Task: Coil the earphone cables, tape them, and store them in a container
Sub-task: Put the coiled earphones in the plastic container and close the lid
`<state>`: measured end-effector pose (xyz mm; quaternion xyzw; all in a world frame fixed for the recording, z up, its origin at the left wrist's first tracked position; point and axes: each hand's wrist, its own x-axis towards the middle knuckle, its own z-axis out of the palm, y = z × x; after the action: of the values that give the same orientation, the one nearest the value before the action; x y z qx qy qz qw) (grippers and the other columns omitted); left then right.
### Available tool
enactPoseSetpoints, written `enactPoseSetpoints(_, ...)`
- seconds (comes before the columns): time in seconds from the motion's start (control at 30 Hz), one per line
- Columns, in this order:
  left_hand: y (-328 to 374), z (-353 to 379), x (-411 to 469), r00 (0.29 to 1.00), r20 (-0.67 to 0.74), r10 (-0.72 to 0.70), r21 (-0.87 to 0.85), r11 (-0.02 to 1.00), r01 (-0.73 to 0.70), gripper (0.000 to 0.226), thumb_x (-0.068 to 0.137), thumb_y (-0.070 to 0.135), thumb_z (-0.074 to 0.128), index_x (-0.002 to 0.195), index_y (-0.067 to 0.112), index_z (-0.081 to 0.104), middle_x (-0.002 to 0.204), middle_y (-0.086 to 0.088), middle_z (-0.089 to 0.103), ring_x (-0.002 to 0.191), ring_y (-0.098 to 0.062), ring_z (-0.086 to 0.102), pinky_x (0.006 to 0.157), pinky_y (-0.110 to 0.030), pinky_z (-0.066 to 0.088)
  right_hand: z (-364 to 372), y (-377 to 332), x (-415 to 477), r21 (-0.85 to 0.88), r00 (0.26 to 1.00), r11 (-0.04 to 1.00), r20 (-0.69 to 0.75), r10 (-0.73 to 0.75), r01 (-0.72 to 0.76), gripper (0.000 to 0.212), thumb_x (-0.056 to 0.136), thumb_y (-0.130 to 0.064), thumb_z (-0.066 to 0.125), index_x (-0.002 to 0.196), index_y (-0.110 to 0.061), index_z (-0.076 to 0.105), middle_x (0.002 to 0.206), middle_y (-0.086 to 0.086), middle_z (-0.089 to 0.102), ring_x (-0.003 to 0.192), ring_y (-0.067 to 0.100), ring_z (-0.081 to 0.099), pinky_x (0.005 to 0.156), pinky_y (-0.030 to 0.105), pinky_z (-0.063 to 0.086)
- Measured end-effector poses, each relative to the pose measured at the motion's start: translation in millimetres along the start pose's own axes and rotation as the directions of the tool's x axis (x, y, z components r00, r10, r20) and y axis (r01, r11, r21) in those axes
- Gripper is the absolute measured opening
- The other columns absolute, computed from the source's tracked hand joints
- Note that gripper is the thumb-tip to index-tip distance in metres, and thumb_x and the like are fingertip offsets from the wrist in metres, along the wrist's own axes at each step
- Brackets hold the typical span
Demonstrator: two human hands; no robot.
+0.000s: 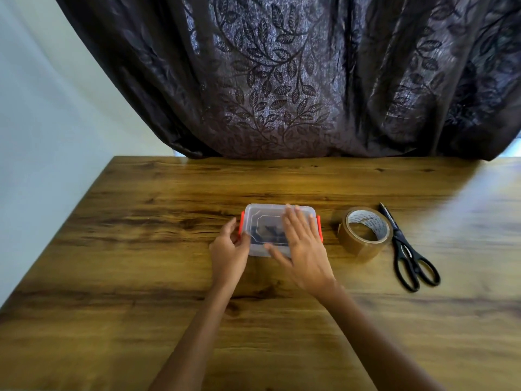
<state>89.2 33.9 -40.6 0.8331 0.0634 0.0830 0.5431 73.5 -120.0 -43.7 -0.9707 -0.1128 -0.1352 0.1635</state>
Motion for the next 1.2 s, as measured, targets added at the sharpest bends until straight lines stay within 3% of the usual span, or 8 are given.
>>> enactPoseSetpoints(0.17,1,-2,4,0.999,0.028,-0.042,-0.019,0.999,0.042,0.048,0.092,0.025,0.053,0.136,0.008,0.042,0.122,-0.006,0.059,0.095,-0.006,0.054,0.072,-0.014,0.044,-4,8,-14,0.564,0.873,0.713,0.032,0.486,-0.417,0.069,0.093,-0.047,0.039,0.148,-0.013,0.012,0.157,0.002,0.011,0.143,0.011,0.007,0.117,0.032,0.014)
enactPoseSetpoints(0.3,-3,0,4,0.996,0.084,-0.030,0.033,0.999,0.028,0.041,0.096,0.029,0.046,0.133,0.011,0.048,0.093,0.003,0.065,0.073,-0.006,0.059,0.062,-0.022,0.049,-5,15,-19,0.729,0.808,0.480,0.169,0.564,-0.488,0.052,0.098,-0.029,0.040,0.145,-0.014,0.023,0.138,0.002,0.046,0.112,0.004,0.051,0.092,0.013,0.042)
enactPoseSetpoints(0.4,0,0,4,0.995,0.099,-0.018,0.020,1.000,0.016,0.038,0.096,0.025,0.046,0.131,0.010,0.050,0.099,0.002,0.065,0.079,-0.003,0.059,0.069,-0.022,0.051,-10,16,-19,0.779,0.794,0.404,0.188,0.578,-0.479,0.044,0.099,-0.018,0.038,0.142,-0.014,0.031,0.118,0.000,0.057,0.082,-0.008,0.052,0.068,0.003,0.045)
enactPoseSetpoints(0.57,28,1,2,0.990,0.121,0.068,-0.014,0.998,-0.067,0.035,0.096,0.024,0.045,0.129,0.012,0.051,0.088,0.014,0.061,0.075,0.002,0.054,0.065,-0.015,0.045,-35,23,-16,0.825,0.802,0.407,0.091,0.591,-0.393,0.041,0.099,-0.013,0.041,0.139,-0.012,0.038,0.113,-0.008,0.056,0.088,-0.008,0.054,0.074,0.000,0.041)
enactPoseSetpoints(0.7,62,18,3,0.978,0.135,0.161,-0.071,0.986,-0.152,0.031,0.096,0.022,0.046,0.125,0.013,0.054,0.077,0.020,0.054,0.070,0.002,0.052,0.068,-0.022,0.046,-64,43,-14,0.866,0.784,0.381,0.021,0.620,-0.325,0.040,0.098,-0.013,0.042,0.138,-0.014,0.040,0.125,-0.006,0.054,0.115,0.009,0.051,0.098,0.026,0.042)
enactPoseSetpoints(0.8,88,44,3,0.970,0.142,0.196,-0.105,0.978,-0.182,0.034,0.095,0.022,0.048,0.128,0.014,0.051,0.087,0.020,0.056,0.076,0.005,0.055,0.070,-0.017,0.048,-86,72,-15,0.898,0.750,0.332,-0.004,0.661,-0.288,0.028,0.097,-0.014,0.044,0.125,-0.015,0.047,0.113,0.000,0.061,0.101,0.016,0.060,0.085,0.038,0.052)
enactPoseSetpoints(0.93,126,95,-1,0.961,0.163,0.224,-0.165,0.967,-0.197,0.032,0.094,0.021,0.049,0.125,0.013,0.056,0.099,0.011,0.063,0.084,0.002,0.060,0.075,-0.020,0.052,-114,131,-18,0.896,0.691,0.373,-0.111,0.715,-0.242,0.016,0.094,-0.014,0.050,0.097,-0.030,0.052,0.102,-0.002,0.062,0.091,0.012,0.060,0.077,0.030,0.050)
enactPoseSetpoints(1.2,205,241,-17,0.928,0.241,0.284,-0.289,0.934,-0.210,0.023,0.093,0.016,0.050,0.108,0.028,0.061,0.093,0.014,0.066,0.090,-0.006,0.064,0.082,-0.030,0.050,-189,278,-40,0.861,0.637,0.450,-0.212,0.741,-0.237,0.016,0.093,-0.010,0.050,0.107,-0.015,0.056,0.104,0.008,0.064,0.094,0.017,0.059,0.081,0.033,0.047)
